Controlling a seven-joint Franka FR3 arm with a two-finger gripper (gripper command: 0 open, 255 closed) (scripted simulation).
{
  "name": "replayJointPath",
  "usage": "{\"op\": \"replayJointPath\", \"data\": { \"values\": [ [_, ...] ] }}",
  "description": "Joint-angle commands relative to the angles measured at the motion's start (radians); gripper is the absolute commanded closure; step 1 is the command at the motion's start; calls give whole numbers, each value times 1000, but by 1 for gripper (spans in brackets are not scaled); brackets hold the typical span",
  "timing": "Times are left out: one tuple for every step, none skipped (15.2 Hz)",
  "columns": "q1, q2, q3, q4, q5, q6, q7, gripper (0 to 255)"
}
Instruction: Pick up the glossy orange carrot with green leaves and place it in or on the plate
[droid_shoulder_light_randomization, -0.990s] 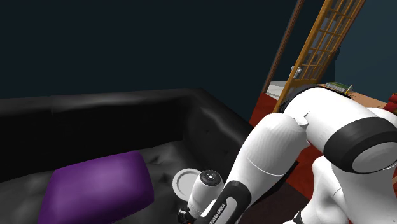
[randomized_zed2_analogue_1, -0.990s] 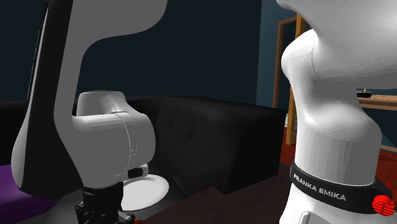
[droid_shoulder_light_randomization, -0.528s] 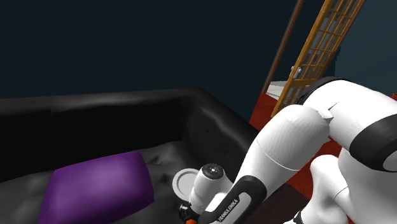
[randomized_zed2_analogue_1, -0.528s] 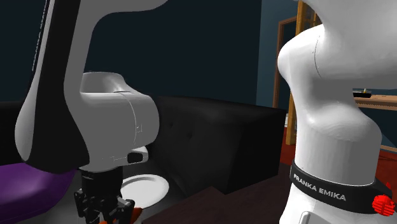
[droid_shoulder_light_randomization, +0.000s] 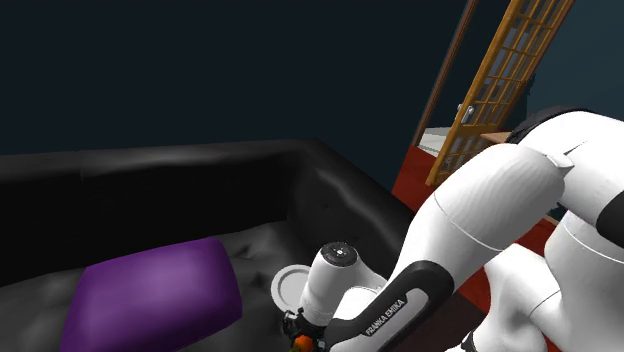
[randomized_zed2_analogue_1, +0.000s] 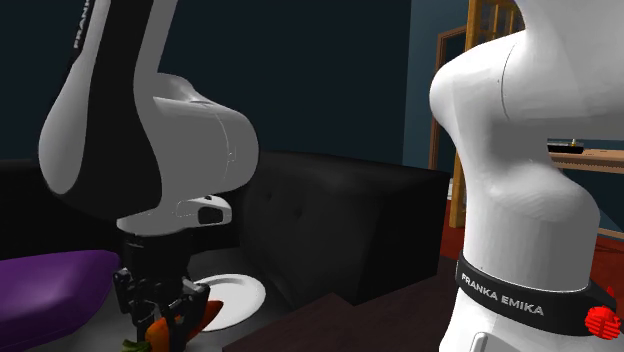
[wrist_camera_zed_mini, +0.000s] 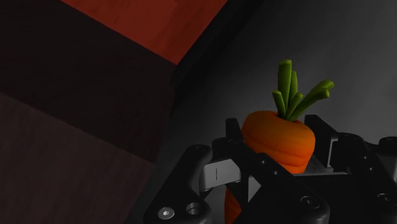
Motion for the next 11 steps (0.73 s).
{"op": "replayJointPath", "data": {
  "values": [
    [29,-27,-36,-6,-42,-21,34,255],
    [1,-23,-39,2,-38,-28,2,255],
    [-27,-19,-42,11,-35,-35,-30,255],
    [-54,-14,-46,22,-32,-43,-62,255],
    [-80,-8,-49,34,-29,-52,-93,255],
    [-107,-1,-52,47,-27,-61,-123,255],
    [-133,7,-56,62,-25,-71,-153,255],
    [-158,15,-60,77,-22,-82,-182,255],
    [-182,24,-64,94,-20,-93,-210,255],
    [-207,34,-67,112,-18,-105,-237,255],
    [-232,44,-70,130,-16,-117,-263,255]
  ]
}}
